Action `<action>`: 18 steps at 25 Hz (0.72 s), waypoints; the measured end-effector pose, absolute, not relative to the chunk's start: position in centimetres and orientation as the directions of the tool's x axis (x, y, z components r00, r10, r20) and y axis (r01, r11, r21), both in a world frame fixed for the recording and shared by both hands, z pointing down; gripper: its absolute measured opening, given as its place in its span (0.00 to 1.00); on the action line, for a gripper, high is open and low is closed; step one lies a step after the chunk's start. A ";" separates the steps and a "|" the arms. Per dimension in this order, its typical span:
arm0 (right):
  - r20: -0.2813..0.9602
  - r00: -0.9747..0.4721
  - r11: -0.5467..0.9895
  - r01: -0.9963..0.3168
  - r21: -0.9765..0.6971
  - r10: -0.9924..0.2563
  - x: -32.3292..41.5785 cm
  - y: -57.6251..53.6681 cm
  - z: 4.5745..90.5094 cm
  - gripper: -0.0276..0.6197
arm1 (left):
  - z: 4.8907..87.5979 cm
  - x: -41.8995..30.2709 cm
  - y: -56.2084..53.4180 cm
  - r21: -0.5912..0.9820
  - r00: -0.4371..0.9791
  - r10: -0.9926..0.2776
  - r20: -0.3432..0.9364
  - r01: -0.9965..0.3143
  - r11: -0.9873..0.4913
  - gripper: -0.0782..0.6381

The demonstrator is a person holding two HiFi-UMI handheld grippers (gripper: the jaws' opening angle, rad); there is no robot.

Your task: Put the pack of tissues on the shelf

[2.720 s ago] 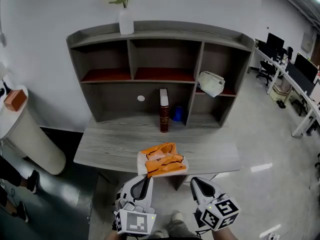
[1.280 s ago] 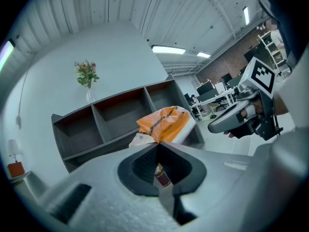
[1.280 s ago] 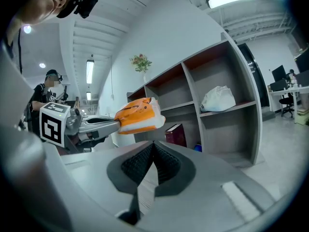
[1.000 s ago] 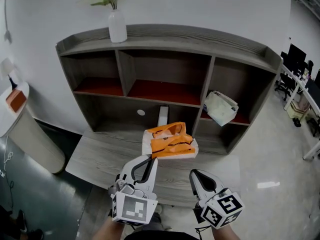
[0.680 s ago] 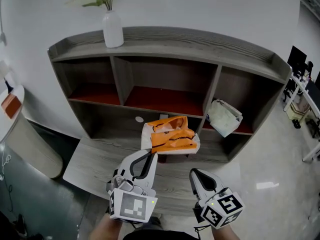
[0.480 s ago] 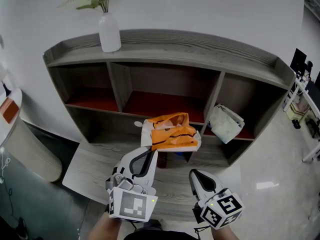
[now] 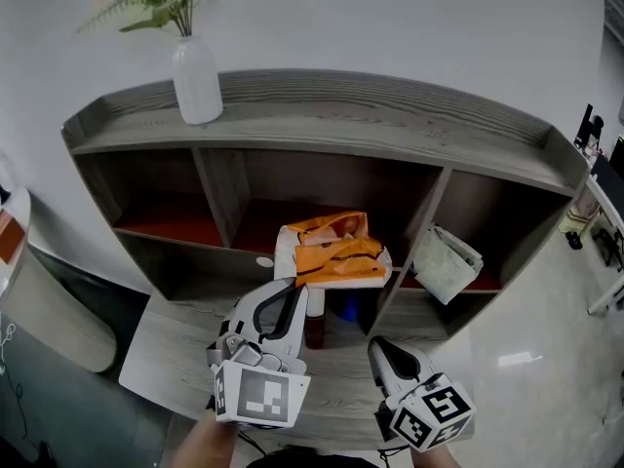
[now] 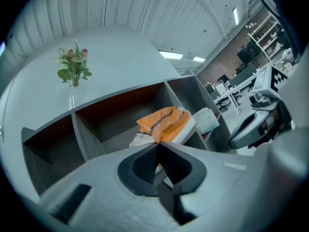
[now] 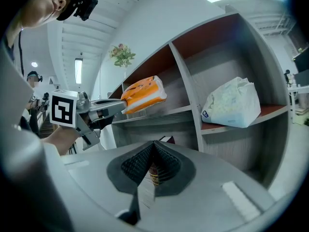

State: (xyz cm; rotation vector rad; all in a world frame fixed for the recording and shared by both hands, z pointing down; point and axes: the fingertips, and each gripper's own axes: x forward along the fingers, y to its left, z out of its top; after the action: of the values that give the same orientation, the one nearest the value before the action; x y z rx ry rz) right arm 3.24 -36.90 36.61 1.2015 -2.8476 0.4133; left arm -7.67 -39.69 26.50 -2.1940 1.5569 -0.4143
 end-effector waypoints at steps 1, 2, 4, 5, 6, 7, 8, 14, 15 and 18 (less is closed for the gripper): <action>0.128 -0.699 0.663 -0.711 -0.235 -0.704 3.2 -37.2 36.7 0.04 | 26.5 -7.8 -40.2 -0.497 0.329 -0.944 -0.001 -0.820 -0.285 0.11; 0.134 -0.695 0.658 -0.715 -0.237 -0.707 3.2 -37.4 36.9 0.04 | 26.4 -7.9 -40.7 -0.500 0.327 -0.945 -0.002 -0.818 -0.283 0.11; 0.144 -0.686 0.647 -0.723 -0.241 -0.713 3.1 -37.9 37.2 0.04 | 26.4 -8.2 -41.6 -0.511 0.325 -0.946 -0.004 -0.814 -0.278 0.11; 0.149 -0.682 0.642 -0.727 -0.244 -0.716 3.1 -38.1 37.3 0.04 | 26.4 -8.3 -42.1 -0.516 0.325 -0.946 -0.004 -0.811 -0.277 0.11; 0.155 -0.678 0.636 -0.731 -0.247 -0.719 3.1 -38.3 37.5 0.04 | 26.5 -8.3 -42.5 -0.522 0.326 -0.945 -0.003 -0.807 -0.277 0.11; 0.161 -0.673 0.630 -0.736 -0.249 -0.722 3.1 -38.4 37.7 0.04 | 26.6 -8.3 -42.9 -0.528 0.327 -0.945 0.000 -0.802 -0.278 0.11; 0.168 -0.667 0.623 -0.741 -0.252 -0.726 3.2 -38.5 37.9 0.04 | 26.8 -8.4 -43.3 -0.536 0.326 -0.945 0.005 -0.797 -0.278 0.11; 0.195 -0.639 0.587 -0.765 -0.266 -0.744 3.8 -38.8 39.0 0.04 | 27.3 -8.7 -45.6 -0.557 0.314 -0.949 0.025 -0.784 -0.274 0.11; 0.198 -0.637 0.584 -0.767 -0.267 -0.745 3.8 -38.8 39.1 0.04 | 27.4 -8.8 -46.1 -0.568 0.308 -0.951 0.033 -0.777 -0.272 0.11; 0.206 -0.629 0.573 -0.773 -0.272 -0.750 3.9 -38.8 39.4 0.04 | 27.7 -8.8 -47.1 -0.589 0.297 -0.953 0.055 -0.761 -0.271 0.11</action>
State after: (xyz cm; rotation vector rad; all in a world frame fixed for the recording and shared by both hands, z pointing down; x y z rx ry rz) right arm 3.93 -38.79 39.44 1.3214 -2.7257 0.5220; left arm -8.82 -47.14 27.73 -2.1150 1.5270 -0.5622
